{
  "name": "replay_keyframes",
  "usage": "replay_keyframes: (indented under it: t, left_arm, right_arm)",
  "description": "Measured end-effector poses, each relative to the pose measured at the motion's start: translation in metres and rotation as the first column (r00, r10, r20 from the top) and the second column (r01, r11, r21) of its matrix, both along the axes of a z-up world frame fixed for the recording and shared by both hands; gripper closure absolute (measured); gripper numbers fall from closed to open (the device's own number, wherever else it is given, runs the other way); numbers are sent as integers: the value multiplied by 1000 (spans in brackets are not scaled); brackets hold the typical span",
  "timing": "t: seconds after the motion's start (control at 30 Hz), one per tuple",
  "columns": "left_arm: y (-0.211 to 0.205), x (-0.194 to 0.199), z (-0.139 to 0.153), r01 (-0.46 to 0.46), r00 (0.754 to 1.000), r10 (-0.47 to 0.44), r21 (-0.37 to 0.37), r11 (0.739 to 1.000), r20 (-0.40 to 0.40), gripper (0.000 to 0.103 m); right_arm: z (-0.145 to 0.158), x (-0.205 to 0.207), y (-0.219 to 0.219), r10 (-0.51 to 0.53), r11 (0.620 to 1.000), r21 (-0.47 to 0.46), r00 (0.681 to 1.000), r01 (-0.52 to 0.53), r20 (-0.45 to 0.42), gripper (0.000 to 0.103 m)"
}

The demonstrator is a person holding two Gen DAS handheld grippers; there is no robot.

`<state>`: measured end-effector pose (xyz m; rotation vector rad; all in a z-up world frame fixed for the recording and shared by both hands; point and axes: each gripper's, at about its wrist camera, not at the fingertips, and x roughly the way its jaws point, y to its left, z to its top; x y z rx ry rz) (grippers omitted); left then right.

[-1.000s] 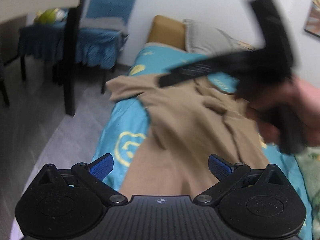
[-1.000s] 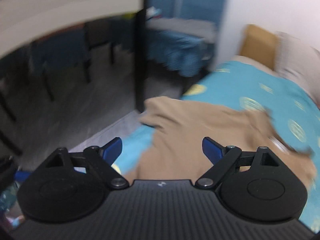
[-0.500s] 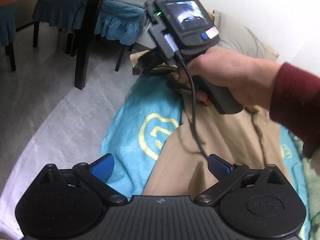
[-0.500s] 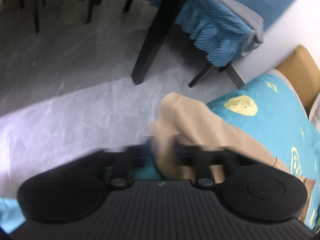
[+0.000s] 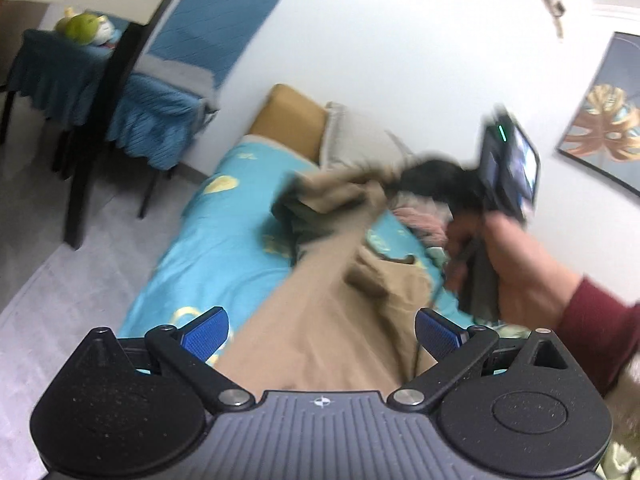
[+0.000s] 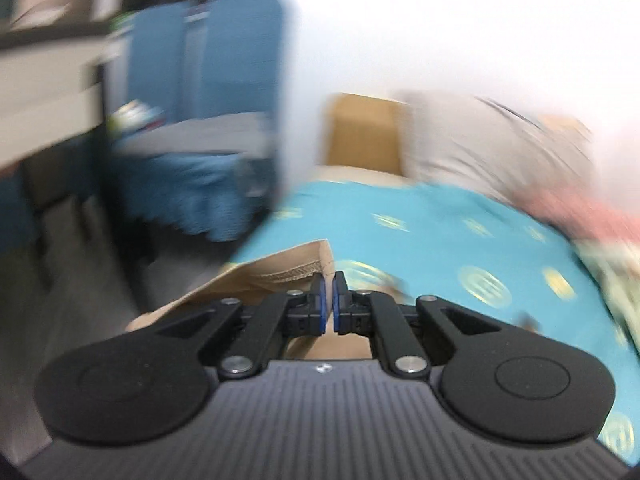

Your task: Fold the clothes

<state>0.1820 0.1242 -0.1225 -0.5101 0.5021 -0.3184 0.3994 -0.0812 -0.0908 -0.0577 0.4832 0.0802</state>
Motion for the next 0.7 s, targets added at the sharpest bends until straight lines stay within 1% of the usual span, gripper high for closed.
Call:
replay_keyframes:
  t: [0.1,0.2,0.27,0.3,0.33,0.37,0.4,0.43,0.5,0.6,0.67,0.7]
  left_arm:
    - [-14,-1,0,24,1000,-24,23,999,5,2]
    - [-27,1,-2,42,999,-42,61,997,-2,2]
    - [-36,1,-3,55,999,-54,86,995,-6,2]
    - [-39,1,-4,61,998,-61,97,993,-8,2]
    - [-43,0,-4,68,998,-68,105,992,-6,2]
    - [-46,-1,-5,75,997,-75,113,991,-5,2]
    - [-49,1,-6,79,997,-79,119,990,-4,2]
    - [-50,3,-7,82,997,-82,124,989,-5,2]
    - [-51,5,-8,83,997,-82,130,988,-11,2]
    - [-52,8,-11,84,996,-82,138,987,-20,2]
    - [-52,10,-12,85,996,-82,144,986,-26,2]
    - [-52,11,-13,85,996,-82,146,986,-29,2]
  right_arm:
    - [-18,-19,-62,-115,992,49,991,118,-64,97]
    - [-45,-38,-108,-121,986,97,979,138,-162,94]
    - [-58,-55,-122,-81,990,96,979,100,-187,87]
    - [-61,-63,-126,-55,994,86,980,72,-190,77]
    - [-63,-71,-129,-27,996,75,981,42,-190,56]
    - [-65,-79,-132,1,998,63,983,11,-185,43]
    - [-64,-88,-133,31,998,51,985,-23,-171,18]
    - [-62,-94,-131,56,998,32,987,-51,-153,15]
    - [-57,-105,-125,93,995,-13,989,-95,-115,14]
    - [-48,-110,-108,123,990,-70,992,-123,-6,14]
    - [-41,-114,-94,170,983,-78,984,-166,53,14]
    - [-40,-111,-86,214,975,-68,975,-211,54,14]
